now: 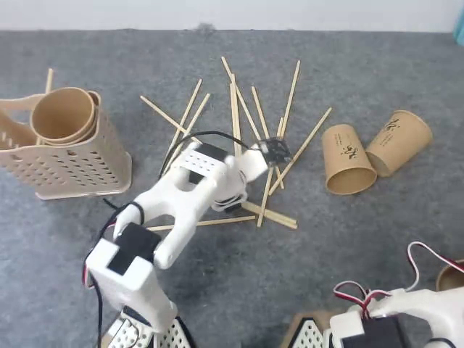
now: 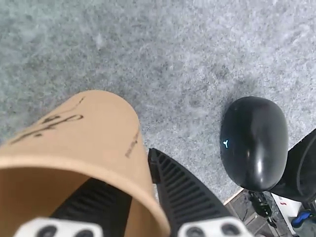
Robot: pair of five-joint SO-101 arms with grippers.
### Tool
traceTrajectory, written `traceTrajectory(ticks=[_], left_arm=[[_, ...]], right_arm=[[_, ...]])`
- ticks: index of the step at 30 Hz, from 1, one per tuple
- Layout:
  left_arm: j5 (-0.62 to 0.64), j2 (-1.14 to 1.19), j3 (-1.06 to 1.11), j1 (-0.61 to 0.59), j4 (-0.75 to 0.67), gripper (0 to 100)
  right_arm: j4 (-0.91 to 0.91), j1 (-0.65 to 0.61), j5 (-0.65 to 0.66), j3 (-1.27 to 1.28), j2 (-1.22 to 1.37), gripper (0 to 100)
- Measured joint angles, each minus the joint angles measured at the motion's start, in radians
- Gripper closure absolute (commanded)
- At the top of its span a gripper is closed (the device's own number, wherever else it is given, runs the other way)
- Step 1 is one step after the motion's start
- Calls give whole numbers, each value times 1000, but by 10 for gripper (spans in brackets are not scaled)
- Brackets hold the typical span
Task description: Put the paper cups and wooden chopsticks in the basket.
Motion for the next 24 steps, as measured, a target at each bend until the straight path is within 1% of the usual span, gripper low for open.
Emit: traceTrajectory(ticks=[5,10,12,14,17,20,24], left_arm=[[-2,8,-17,12,34,987],[-2,2,-49,15,133,987],[2,-43,-51,9,183,987],[9,-120,-51,-5,222,987],[9,-278,-51,-5,296,987],[11,-457,-51,-3,373,987],[74,-694,-51,-20,450,987]], right_arm=[[0,0,0,0,0,990],[0,0,0,0,0,990],[0,2,0,0,0,990],[3,2,0,0,0,990],[74,-12,-2,-25,0,990],[190,-51,-23,-115,0,990],[385,-133,-49,-272,0,990]])
